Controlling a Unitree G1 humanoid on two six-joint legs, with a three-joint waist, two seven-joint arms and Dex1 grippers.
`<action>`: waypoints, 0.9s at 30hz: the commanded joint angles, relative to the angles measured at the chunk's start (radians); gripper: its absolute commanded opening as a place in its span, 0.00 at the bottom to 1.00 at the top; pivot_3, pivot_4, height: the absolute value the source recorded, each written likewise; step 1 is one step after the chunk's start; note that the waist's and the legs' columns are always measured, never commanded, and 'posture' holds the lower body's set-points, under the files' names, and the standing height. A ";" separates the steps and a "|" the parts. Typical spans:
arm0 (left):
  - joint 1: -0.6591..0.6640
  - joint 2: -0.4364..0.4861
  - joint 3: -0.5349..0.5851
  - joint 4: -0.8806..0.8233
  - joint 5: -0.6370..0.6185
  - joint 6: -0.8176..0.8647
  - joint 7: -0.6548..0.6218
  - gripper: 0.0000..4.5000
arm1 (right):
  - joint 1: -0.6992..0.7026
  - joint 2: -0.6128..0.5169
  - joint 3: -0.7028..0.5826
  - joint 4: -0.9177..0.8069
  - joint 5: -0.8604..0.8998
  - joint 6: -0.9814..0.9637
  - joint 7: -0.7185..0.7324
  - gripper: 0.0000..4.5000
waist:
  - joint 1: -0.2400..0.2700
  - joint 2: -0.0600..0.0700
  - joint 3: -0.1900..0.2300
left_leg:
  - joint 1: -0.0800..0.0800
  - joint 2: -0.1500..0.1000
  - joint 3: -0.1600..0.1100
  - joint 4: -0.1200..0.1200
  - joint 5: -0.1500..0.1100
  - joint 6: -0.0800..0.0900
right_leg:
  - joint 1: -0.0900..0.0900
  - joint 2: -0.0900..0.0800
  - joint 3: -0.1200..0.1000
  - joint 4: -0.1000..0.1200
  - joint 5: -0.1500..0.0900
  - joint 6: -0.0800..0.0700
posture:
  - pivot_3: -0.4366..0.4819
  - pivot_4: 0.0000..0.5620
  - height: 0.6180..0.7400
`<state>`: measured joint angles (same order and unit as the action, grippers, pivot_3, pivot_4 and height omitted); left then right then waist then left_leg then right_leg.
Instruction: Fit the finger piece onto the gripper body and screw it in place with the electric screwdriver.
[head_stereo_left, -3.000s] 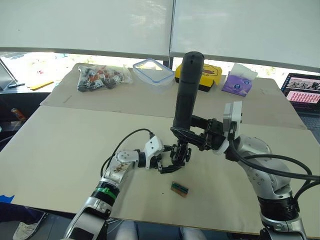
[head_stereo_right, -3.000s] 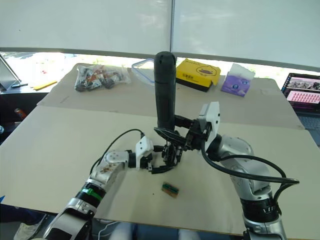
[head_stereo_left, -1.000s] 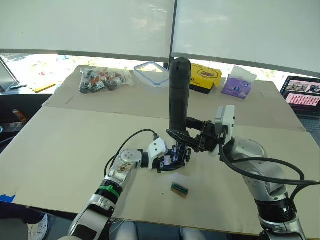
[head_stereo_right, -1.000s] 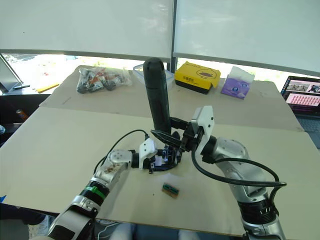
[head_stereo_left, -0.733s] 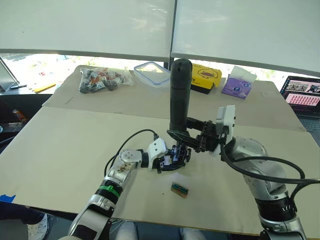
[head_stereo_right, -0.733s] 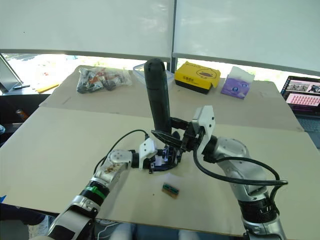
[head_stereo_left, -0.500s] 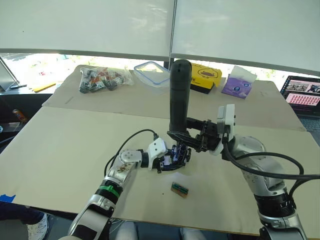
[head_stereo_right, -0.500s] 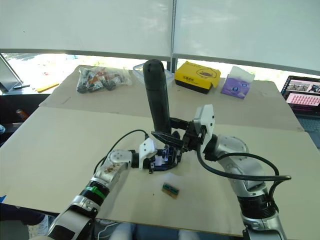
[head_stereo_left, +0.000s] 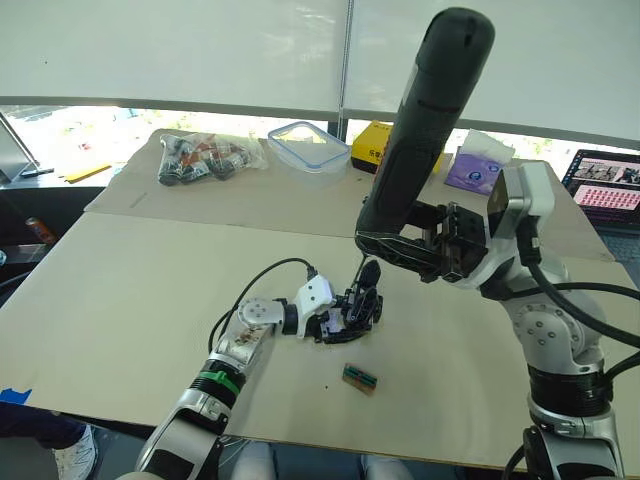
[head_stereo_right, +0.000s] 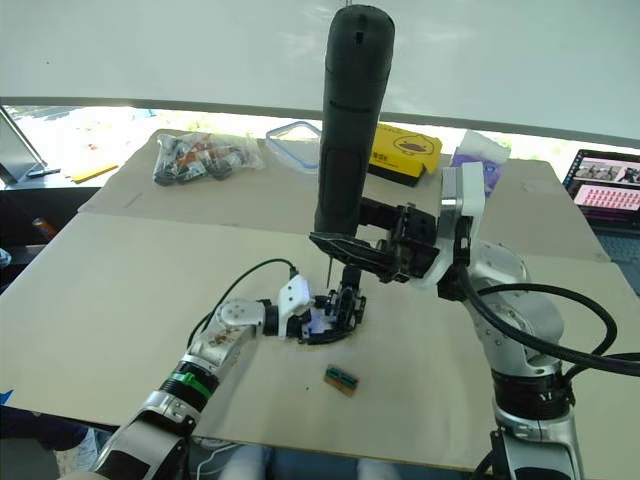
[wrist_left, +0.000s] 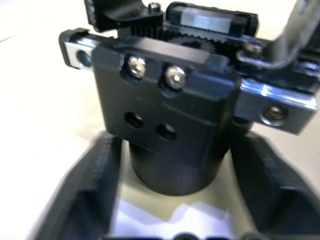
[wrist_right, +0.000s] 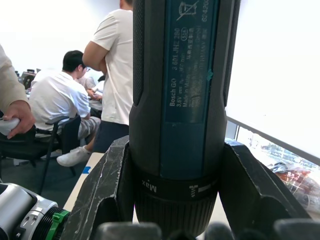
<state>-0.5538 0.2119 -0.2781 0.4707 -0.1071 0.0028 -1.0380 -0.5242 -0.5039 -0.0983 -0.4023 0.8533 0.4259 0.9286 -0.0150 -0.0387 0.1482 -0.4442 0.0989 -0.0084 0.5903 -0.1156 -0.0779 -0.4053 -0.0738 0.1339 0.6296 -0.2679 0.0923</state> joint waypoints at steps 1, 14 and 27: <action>0.035 0.030 0.016 -0.017 0.005 0.011 0.012 0.99 | -0.009 -0.039 -0.070 -0.103 0.105 0.033 -0.023 0.43 | 0.000 0.000 0.000 | 0.000 0.000 0.000 0.000 0.000 0.000 | 0.000 0.000 0.000 0.000 0.000 0.000 | 0.48 0.27 1.00; 0.319 0.427 0.261 -0.303 -0.317 -0.002 -0.382 0.99 | 0.352 -0.255 -0.411 -0.197 0.161 0.068 -0.055 0.43 | -0.025 0.000 0.002 | 0.002 0.000 0.000 -0.009 0.000 0.000 | -0.002 -0.002 0.000 -0.001 -0.003 -0.003 | 0.48 0.27 1.00; 0.420 0.494 0.311 -0.353 -0.317 -0.056 -0.431 0.99 | 0.620 -0.143 -0.401 -0.249 -0.015 -0.134 0.015 0.43 | -0.033 0.001 0.005 | 0.003 0.000 0.001 -0.006 -0.003 -0.005 | -0.001 -0.002 -0.001 0.000 -0.002 -0.004 | 0.48 0.27 1.00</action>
<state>-0.1342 0.7034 0.0380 0.1635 -0.4218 -0.0579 -1.4792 0.1258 -0.6513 -0.5002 -0.5923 0.8243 0.3344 0.9542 -0.0478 -0.0373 0.1533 -0.4416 0.0989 -0.0077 0.5845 -0.1188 -0.0831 -0.4066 -0.0762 0.1324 0.6294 -0.2704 0.0883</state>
